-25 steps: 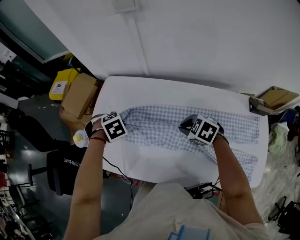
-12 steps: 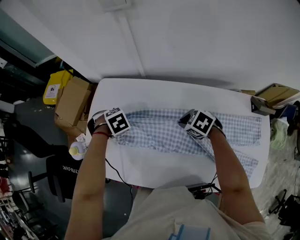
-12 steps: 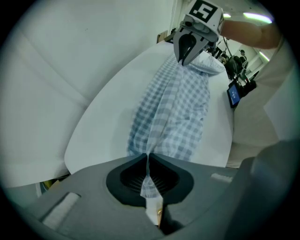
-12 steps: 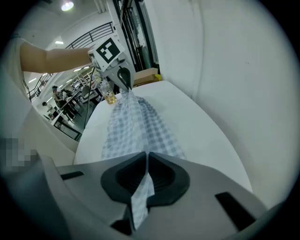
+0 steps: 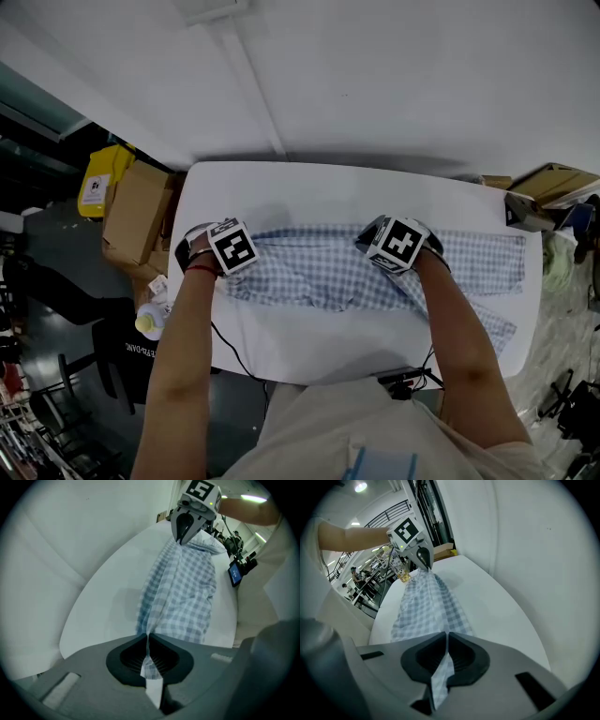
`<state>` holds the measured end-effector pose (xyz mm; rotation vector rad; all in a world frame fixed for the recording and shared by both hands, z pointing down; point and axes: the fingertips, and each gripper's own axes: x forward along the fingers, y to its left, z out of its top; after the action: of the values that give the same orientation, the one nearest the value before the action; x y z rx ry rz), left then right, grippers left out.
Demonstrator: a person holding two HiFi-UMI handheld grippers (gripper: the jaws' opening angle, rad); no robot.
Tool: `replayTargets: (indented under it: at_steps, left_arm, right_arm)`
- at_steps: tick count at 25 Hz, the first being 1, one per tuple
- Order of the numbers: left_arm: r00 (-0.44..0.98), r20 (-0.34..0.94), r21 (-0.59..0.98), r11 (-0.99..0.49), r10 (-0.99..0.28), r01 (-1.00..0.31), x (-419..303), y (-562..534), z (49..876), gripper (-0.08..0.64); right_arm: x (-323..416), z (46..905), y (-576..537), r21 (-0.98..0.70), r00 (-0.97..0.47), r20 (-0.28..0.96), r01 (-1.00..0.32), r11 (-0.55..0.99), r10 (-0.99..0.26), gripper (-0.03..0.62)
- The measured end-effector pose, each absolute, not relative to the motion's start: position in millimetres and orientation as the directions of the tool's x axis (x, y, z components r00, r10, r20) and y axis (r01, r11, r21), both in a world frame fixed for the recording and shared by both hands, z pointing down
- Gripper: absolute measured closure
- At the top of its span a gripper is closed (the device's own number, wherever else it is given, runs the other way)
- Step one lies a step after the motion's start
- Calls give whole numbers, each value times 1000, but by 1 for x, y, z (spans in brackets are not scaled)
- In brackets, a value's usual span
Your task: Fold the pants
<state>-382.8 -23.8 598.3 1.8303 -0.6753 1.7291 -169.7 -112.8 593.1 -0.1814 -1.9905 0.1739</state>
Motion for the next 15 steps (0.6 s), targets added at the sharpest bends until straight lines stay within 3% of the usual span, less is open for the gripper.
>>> replayTargets:
  at_steps: [7,15]
  left_arm:
    - [86,996,45,-793,-10,-608,-384,-33,611,540]
    - [96,995,60,-791,1,-609,-391,-38,623,540]
  right_arm:
    - [-174,607,-121,-164,-343,919,112,980,193,563]
    - [-175,617,-132,-189,-333,921,69,980,201,563]
